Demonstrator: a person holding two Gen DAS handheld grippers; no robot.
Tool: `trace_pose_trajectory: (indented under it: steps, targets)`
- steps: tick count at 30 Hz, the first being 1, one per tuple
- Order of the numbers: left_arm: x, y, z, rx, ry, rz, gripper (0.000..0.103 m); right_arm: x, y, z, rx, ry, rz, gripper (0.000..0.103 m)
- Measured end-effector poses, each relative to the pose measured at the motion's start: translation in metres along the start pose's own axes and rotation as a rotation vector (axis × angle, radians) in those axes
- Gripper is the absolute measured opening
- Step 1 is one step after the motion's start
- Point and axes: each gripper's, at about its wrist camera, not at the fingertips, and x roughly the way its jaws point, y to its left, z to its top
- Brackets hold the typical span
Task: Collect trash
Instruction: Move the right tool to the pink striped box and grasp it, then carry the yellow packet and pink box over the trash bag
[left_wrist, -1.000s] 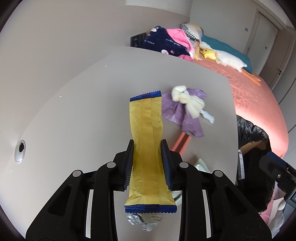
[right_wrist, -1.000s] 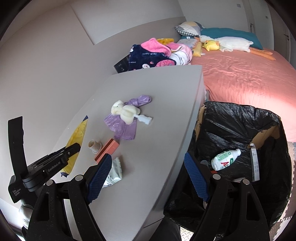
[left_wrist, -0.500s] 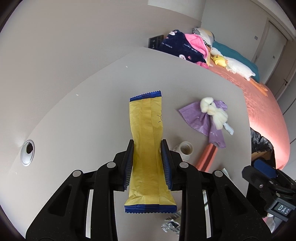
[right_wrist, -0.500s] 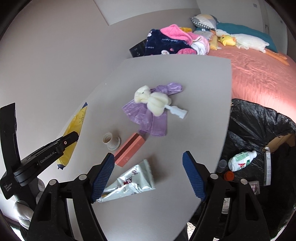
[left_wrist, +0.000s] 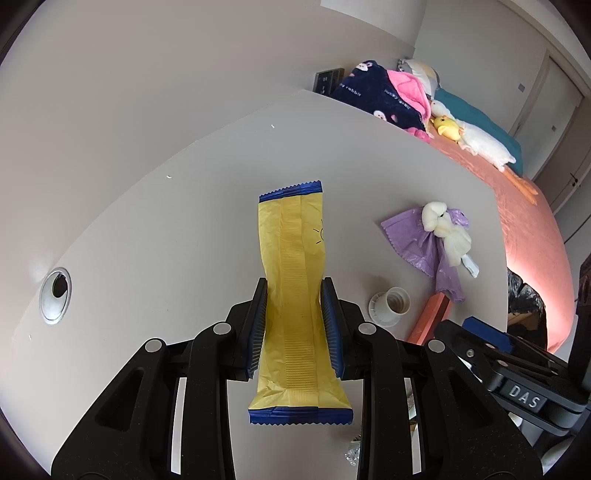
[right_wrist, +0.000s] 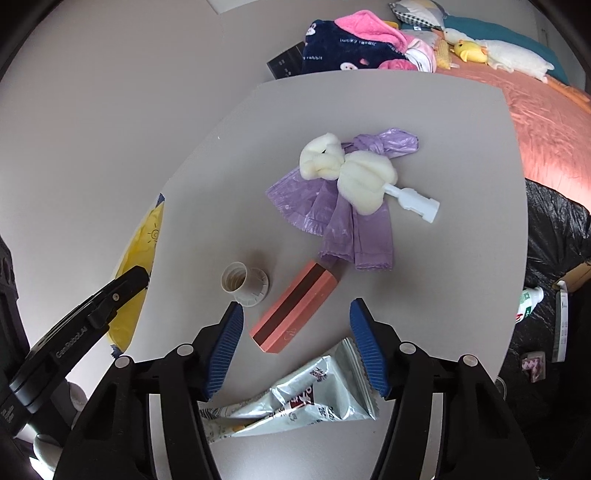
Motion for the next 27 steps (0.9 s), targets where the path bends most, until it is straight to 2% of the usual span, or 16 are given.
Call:
trace_pose_trajectory:
  steps: [12, 14, 15, 18, 27]
  targets:
    - [0.001, 0.004, 0.001, -0.009, 0.002, -0.008, 0.028, 0.027, 0.016, 0.009, 0.001, 0.011, -0.066, 0.055]
    - [0.0, 0.004, 0.001, -0.01, 0.0, -0.01, 0.028, 0.027, 0.017, 0.009, -0.005, 0.003, -0.069, 0.042]
    - [0.0, 0.003, 0.001, -0.008, -0.001, -0.011, 0.028, 0.028, 0.016, 0.008, -0.01, 0.003, -0.063, 0.028]
    - [-0.001, 0.001, 0.0, -0.003, -0.002, -0.013, 0.028, 0.027, 0.013, 0.006, -0.004, 0.013, -0.029, 0.022]
    - [-0.01, -0.005, 0.0, 0.008, -0.014, -0.059, 0.028, -0.004, 0.009, 0.004, 0.006, -0.039, 0.04, 0.022]
